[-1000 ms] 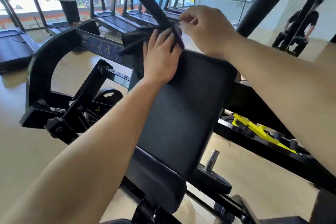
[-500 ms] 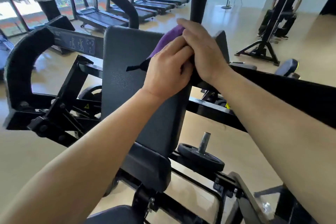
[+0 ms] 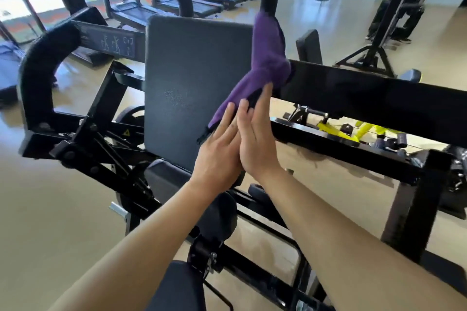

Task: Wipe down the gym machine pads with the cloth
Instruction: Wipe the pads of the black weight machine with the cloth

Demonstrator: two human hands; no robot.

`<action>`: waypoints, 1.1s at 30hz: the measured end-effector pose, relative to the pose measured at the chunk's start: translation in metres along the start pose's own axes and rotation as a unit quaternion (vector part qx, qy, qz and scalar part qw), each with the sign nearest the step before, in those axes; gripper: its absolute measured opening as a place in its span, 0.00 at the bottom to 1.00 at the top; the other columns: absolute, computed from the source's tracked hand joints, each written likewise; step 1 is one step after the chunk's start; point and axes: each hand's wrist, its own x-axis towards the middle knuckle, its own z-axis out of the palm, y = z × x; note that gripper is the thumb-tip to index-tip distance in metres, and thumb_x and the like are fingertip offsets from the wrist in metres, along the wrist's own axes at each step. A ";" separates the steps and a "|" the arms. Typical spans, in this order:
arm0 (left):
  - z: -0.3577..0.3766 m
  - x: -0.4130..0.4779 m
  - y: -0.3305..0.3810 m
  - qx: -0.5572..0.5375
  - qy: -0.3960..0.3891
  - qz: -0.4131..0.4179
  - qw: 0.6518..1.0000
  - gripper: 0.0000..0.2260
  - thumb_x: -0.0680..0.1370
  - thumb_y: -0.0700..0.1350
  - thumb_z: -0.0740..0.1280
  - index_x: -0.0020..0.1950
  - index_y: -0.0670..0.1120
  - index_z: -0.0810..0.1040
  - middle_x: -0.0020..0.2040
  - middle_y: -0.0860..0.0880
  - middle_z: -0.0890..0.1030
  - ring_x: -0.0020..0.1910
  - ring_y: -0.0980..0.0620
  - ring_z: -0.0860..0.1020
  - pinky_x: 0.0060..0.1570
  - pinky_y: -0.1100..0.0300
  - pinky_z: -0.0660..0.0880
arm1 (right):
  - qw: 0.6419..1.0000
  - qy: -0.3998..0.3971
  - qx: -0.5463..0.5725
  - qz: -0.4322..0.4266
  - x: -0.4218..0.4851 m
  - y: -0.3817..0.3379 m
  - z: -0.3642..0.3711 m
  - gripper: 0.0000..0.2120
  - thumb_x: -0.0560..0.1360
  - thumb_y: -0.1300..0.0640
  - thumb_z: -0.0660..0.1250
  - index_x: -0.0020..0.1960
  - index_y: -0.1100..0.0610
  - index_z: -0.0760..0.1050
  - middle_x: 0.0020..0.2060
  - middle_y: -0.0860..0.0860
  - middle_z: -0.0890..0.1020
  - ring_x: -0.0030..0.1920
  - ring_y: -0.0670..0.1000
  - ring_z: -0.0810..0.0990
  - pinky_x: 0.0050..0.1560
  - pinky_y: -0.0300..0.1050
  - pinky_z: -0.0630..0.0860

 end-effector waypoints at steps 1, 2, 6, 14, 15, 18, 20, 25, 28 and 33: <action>0.001 -0.018 -0.001 0.001 -0.022 0.005 1.000 0.29 0.80 0.42 0.68 0.79 0.45 0.64 0.81 0.47 0.61 0.80 0.45 0.55 0.57 0.50 0.81 | 1.000 -0.013 0.007 0.016 -0.017 0.006 0.002 0.32 0.86 0.47 0.51 0.83 0.54 0.39 0.84 0.49 0.46 0.82 0.43 0.46 0.82 0.52 0.51; 0.000 -0.031 -0.003 -0.001 -0.042 0.010 0.999 0.28 0.80 0.43 0.67 0.80 0.46 0.63 0.81 0.48 0.61 0.81 0.46 0.55 0.57 0.50 0.81 | 1.000 -0.019 0.017 0.018 -0.029 0.010 0.003 0.31 0.86 0.48 0.52 0.83 0.54 0.42 0.83 0.49 0.52 0.82 0.45 0.52 0.81 0.52 0.55; -0.023 0.001 -0.010 -0.011 -0.014 -0.007 1.000 0.27 0.83 0.46 0.60 0.81 0.48 0.56 0.81 0.51 0.56 0.81 0.51 0.54 0.61 0.51 0.79 | 0.997 0.016 0.054 0.050 -0.015 -0.012 0.003 0.27 0.85 0.47 0.56 0.81 0.52 0.54 0.73 0.45 0.67 0.73 0.42 0.66 0.78 0.49 0.62; -0.003 -0.027 -0.005 0.033 -0.045 -0.025 0.998 0.30 0.82 0.45 0.63 0.82 0.51 0.54 0.82 0.51 0.54 0.82 0.49 0.51 0.57 0.59 0.79 | 0.999 0.020 0.000 0.047 -0.061 0.037 0.028 0.32 0.84 0.43 0.47 0.84 0.52 0.42 0.84 0.47 0.49 0.82 0.43 0.49 0.81 0.54 0.54; 0.003 -0.050 -0.006 0.031 -0.056 -0.026 0.998 0.30 0.82 0.45 0.64 0.82 0.52 0.55 0.82 0.52 0.55 0.81 0.49 0.51 0.56 0.57 0.81 | 0.998 0.013 0.006 0.060 -0.079 0.046 0.035 0.32 0.84 0.43 0.48 0.84 0.52 0.42 0.84 0.47 0.49 0.82 0.43 0.49 0.81 0.55 0.54; 0.017 -0.107 -0.008 0.032 -0.062 -0.021 0.997 0.30 0.80 0.44 0.67 0.80 0.51 0.60 0.80 0.52 0.61 0.80 0.49 0.56 0.57 0.56 0.81 | 0.993 0.003 0.017 0.121 -0.126 0.061 0.055 0.33 0.83 0.41 0.48 0.84 0.50 0.43 0.83 0.47 0.52 0.80 0.40 0.53 0.81 0.52 0.57; 0.022 -0.130 -0.009 0.039 -0.064 -0.003 0.997 0.31 0.79 0.45 0.69 0.80 0.51 0.60 0.80 0.51 0.63 0.78 0.50 0.59 0.57 0.58 0.81 | 0.983 -0.026 0.015 0.181 -0.145 0.061 0.064 0.34 0.81 0.37 0.47 0.83 0.47 0.43 0.82 0.46 0.57 0.76 0.37 0.60 0.77 0.44 0.62; 0.025 -0.164 -0.016 0.005 0.004 -0.085 0.996 0.19 0.78 0.44 0.70 0.69 0.50 0.77 0.67 0.52 0.79 0.60 0.51 0.81 0.45 0.56 0.84 | 0.988 -0.009 -0.069 0.137 -0.177 0.063 0.078 0.23 0.84 0.41 0.52 0.75 0.49 0.67 0.70 0.43 0.74 0.70 0.44 0.72 0.71 0.51 0.71; 0.022 -0.179 -0.013 -0.049 0.046 -0.150 0.986 0.12 0.75 0.39 0.67 0.57 0.44 0.83 0.54 0.49 0.84 0.48 0.47 0.80 0.48 0.53 0.80 | 0.980 0.089 -0.107 0.143 -0.194 0.066 0.076 0.22 0.78 0.45 0.58 0.66 0.55 0.74 0.67 0.53 0.72 0.67 0.54 0.72 0.66 0.58 0.74; 0.013 -0.183 -0.015 -0.109 0.053 -0.238 0.964 0.14 0.76 0.39 0.62 0.56 0.45 0.85 0.54 0.50 0.83 0.51 0.50 0.78 0.53 0.58 0.77 | 0.975 0.069 -0.187 0.102 -0.196 0.074 0.064 0.21 0.75 0.51 0.61 0.66 0.56 0.75 0.68 0.53 0.74 0.69 0.55 0.72 0.68 0.59 0.73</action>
